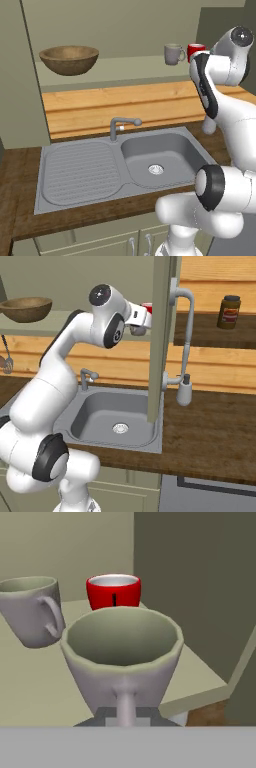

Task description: Gather all objects into one cabinet and sort the glasses and bowls to opposite sides.

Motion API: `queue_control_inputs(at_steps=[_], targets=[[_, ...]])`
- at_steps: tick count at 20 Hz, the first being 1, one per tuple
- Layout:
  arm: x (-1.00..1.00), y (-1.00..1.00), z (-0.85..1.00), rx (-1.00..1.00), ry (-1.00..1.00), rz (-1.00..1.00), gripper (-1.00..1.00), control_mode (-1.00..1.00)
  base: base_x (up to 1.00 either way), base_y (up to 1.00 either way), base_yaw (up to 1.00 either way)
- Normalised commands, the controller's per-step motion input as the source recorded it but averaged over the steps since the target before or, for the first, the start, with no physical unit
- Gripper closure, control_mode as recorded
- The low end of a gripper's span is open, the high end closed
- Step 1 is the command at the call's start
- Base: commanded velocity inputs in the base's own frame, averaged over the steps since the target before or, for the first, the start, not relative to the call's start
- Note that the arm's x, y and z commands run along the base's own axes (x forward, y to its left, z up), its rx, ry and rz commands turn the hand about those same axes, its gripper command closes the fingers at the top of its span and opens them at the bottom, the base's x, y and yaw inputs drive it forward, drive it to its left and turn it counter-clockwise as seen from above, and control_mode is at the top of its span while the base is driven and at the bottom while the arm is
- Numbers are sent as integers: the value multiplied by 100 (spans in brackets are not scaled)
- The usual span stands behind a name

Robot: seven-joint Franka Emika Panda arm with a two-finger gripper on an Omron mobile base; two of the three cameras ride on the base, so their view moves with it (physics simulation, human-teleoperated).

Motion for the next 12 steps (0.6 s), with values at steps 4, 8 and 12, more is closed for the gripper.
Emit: queue_control_inputs(at_steps=[4, 8, 12], targets=[[12, -23, 0, 0, 0, -2, 100, -100, 0, 0, 0], [20, -8, 0, 0, 0, -1, 100, -100, 0, 0, 0], [22, 0, 0, 0, 0, -2, 100, -100, 0, 0, 0]])
